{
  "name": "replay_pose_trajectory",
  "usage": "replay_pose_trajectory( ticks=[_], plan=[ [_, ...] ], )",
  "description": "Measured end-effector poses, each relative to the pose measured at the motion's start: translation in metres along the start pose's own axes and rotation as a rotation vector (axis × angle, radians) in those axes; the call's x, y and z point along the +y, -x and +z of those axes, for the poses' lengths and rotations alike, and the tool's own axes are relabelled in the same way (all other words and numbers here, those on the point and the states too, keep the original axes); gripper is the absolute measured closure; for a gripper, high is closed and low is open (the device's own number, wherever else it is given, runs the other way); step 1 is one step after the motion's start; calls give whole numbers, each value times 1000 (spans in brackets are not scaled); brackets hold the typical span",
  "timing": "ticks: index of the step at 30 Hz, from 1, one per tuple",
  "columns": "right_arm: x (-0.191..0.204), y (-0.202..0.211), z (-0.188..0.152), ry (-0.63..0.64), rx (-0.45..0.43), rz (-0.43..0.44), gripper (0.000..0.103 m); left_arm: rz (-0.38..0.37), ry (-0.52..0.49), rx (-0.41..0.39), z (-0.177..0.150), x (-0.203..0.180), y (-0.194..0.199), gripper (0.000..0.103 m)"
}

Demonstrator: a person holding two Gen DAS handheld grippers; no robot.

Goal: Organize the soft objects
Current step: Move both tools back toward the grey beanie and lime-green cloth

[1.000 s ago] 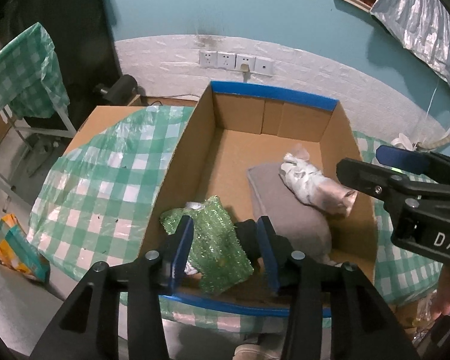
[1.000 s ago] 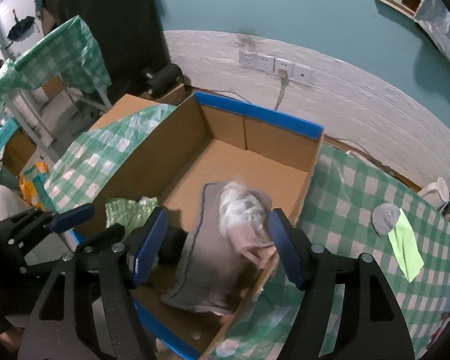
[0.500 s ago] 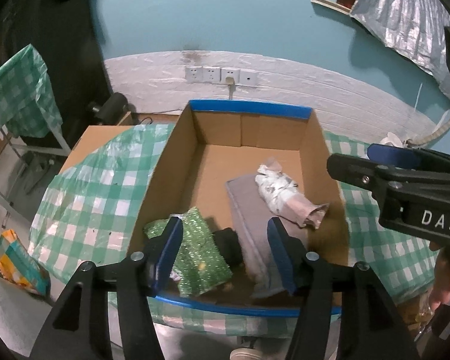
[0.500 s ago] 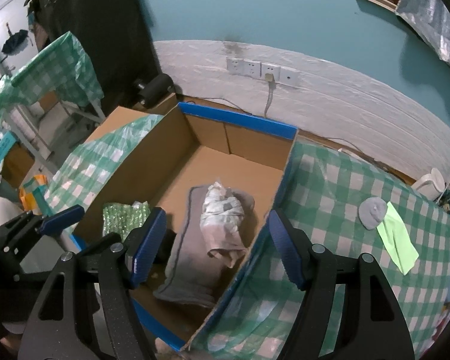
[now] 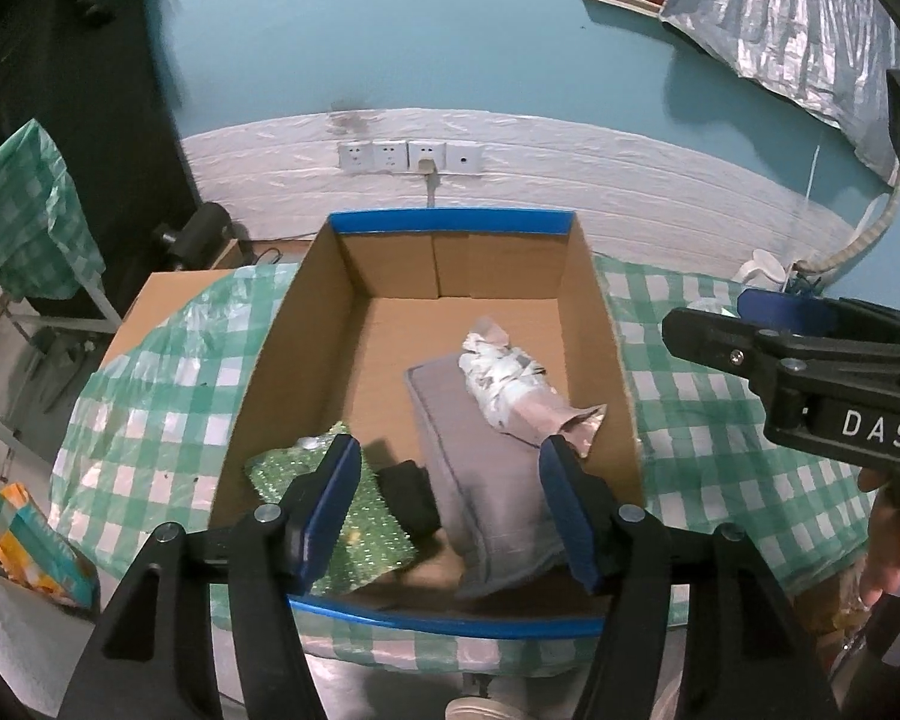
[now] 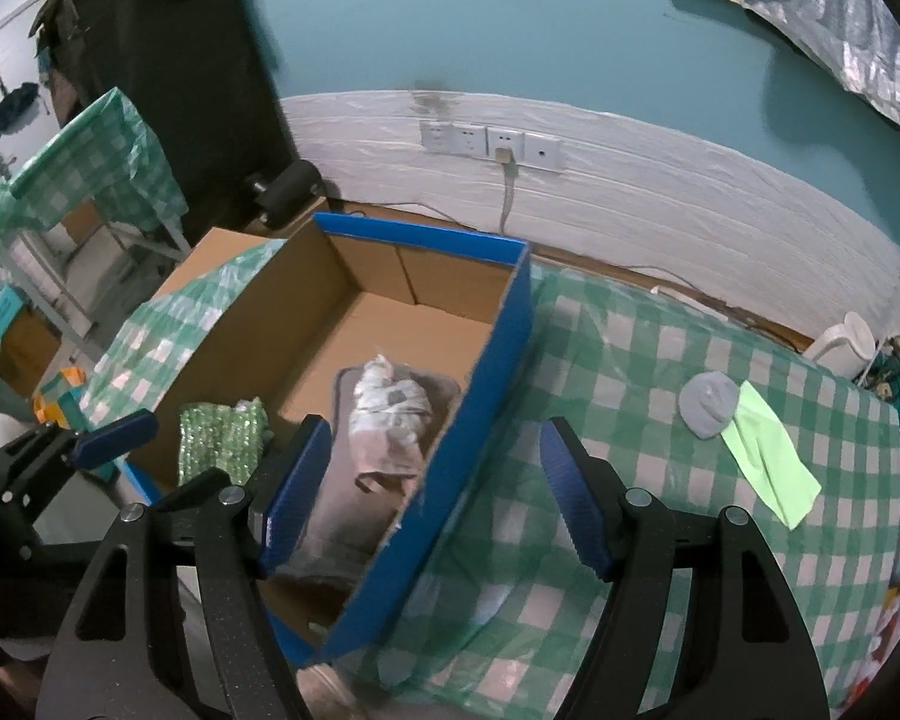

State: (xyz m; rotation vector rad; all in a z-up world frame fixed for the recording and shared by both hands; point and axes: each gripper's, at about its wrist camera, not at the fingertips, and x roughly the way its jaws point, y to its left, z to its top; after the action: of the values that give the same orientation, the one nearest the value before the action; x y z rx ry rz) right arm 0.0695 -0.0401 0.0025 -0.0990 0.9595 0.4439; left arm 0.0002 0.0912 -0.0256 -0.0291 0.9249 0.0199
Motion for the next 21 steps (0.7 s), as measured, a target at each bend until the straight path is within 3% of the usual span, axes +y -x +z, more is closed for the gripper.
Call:
replay_pose_trajectory(
  ticks=[16,21],
  plan=[
    [-48,20,-27,-82,-8,-37,30,-28,-61,-12,3,-41,6,35],
    [-65,25,-34,-111,-5,-48,30,-23,-103,-22,1,-60,8,29]
  ],
)
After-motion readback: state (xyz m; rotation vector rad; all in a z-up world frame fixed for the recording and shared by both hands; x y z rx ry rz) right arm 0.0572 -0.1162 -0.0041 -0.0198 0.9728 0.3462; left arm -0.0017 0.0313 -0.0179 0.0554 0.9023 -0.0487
